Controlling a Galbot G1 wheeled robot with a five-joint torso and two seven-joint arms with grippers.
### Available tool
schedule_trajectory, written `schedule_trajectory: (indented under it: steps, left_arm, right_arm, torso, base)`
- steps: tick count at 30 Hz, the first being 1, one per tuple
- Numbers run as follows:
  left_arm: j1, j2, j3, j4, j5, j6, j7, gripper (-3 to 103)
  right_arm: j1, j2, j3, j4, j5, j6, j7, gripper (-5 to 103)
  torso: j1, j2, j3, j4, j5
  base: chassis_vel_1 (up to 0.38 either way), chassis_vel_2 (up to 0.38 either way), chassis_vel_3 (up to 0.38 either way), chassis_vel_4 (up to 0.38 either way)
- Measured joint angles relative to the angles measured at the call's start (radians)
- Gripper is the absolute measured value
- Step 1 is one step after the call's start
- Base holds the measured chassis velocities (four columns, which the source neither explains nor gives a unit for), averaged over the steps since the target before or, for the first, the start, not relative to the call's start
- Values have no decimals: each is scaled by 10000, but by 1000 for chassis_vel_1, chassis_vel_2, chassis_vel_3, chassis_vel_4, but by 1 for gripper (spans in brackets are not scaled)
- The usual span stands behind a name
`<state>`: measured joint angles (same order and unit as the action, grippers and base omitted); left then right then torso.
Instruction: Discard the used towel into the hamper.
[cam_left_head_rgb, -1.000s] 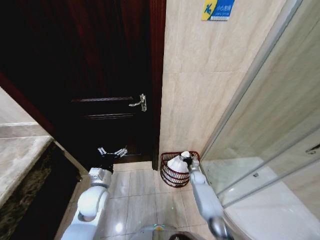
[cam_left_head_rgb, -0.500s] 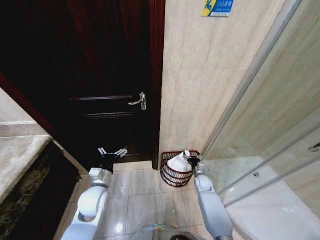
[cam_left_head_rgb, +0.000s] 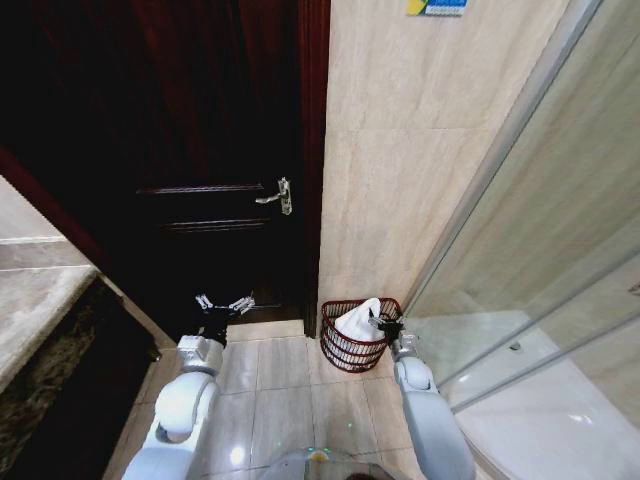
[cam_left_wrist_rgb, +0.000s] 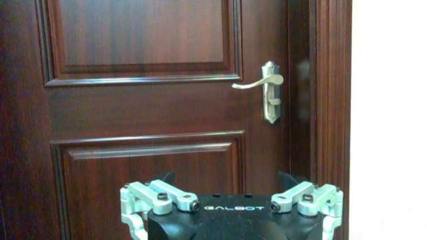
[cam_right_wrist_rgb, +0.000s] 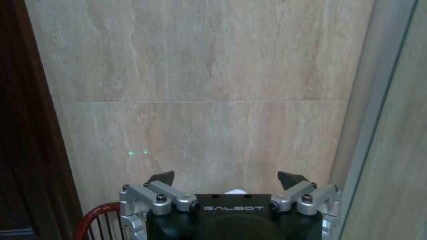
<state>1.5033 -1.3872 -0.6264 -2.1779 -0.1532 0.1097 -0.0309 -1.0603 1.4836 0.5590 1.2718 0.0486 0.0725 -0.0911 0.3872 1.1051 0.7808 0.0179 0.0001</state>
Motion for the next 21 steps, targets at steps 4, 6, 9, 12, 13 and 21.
schedule_trajectory:
  steps: [4,6,9,12,13,21]
  left_arm:
    - [0,0,0,0,0,0,0,100]
    - [0,0,0,0,0,0,0,100]
    - [0,0,0,0,0,0,0,100]
    - [0,0,1,0,0,0,0,100]
    - [0,0,0,0,0,0,-1,100]
    - [0,0,1,0,0,0,1,100]
  right_arm:
    - [-120,32,-8,247,105,-57,239,100]
    - [-220,56,-16,403,183,-106,360,100]
    - [-633,162,39,834,226,-91,421,100]
    - [-1105,218,73,1335,234,9,425,100]
    - [-1430,245,82,1641,249,67,426,100]
    - [-2967,400,102,3231,456,797,566,100]
  torso:
    - [-87,-199,-116,1,-1]
    - [-130,-298,-168,0,-1]
    - [-226,-506,-282,1,0]
    - [-284,-631,-349,0,-1]
    - [-316,-702,-389,0,-2]
    - [-493,-1103,-616,0,-1]
  base:
    - [0,0,0,0]
    - [0,0,0,0]
    - [0,0,0,0]
    - [0,0,0,0]
    - [0,0,0,0]
    - [0,0,0,0]
